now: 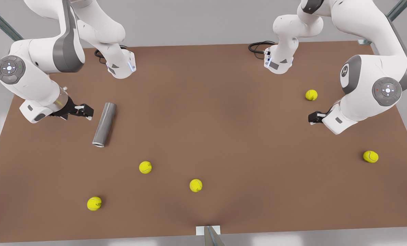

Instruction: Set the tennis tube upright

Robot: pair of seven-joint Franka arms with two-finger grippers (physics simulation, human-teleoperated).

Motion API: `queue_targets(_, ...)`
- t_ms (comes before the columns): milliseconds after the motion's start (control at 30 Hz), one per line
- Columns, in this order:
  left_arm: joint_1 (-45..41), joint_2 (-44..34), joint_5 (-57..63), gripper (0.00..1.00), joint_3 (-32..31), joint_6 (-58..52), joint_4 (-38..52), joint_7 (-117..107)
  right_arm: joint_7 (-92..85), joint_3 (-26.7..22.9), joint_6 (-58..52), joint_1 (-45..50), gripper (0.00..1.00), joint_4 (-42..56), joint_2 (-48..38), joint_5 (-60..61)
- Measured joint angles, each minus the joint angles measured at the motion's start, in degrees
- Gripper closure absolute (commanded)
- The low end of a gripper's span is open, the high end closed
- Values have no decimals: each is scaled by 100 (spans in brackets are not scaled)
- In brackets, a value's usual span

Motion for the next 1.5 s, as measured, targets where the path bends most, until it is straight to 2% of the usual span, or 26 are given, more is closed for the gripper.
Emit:
queue_targets(233,-40,0,24,0,0,-18,5,-18,-82,-8,-137,48,0,-61,326,4)
queue_targets(433,-29,7,28,0,0,-18,0,-18,-57,0,265,18,0,-902,418,5)
queue_targets(500,-29,8,28,0,0,-18,3,-18,-64,24,937,-78,0,-1598,400,12)
queue_targets(600,-29,9,28,0,0,-18,0,-18,-135,34,2729,-602,0,-2974,441,82)
queue_targets(633,-29,9,28,0,0,-18,0,-18,-136,33,2974,-771,0,-3219,570,84)
queue_targets(767,-29,18,28,0,0,-18,0,-18,-232,29,3730,-1146,0,-3636,990,84)
queue_targets(1000,-20,43,28,0,0,-18,0,-9,-426,20,4919,-1376,0,-4351,1225,75)
queue_targets(1200,-3,76,22,0,0,-18,0,-9,-426,27,4764,-1443,0,-4680,1098,50)
queue_targets(1267,-3,79,21,0,0,-18,0,-9,-452,29,4699,-1501,0,-4896,823,34)
queue_targets(1500,-3,114,20,0,0,-18,0,-9,-496,38,4968,-1645,0,-5027,914,31)
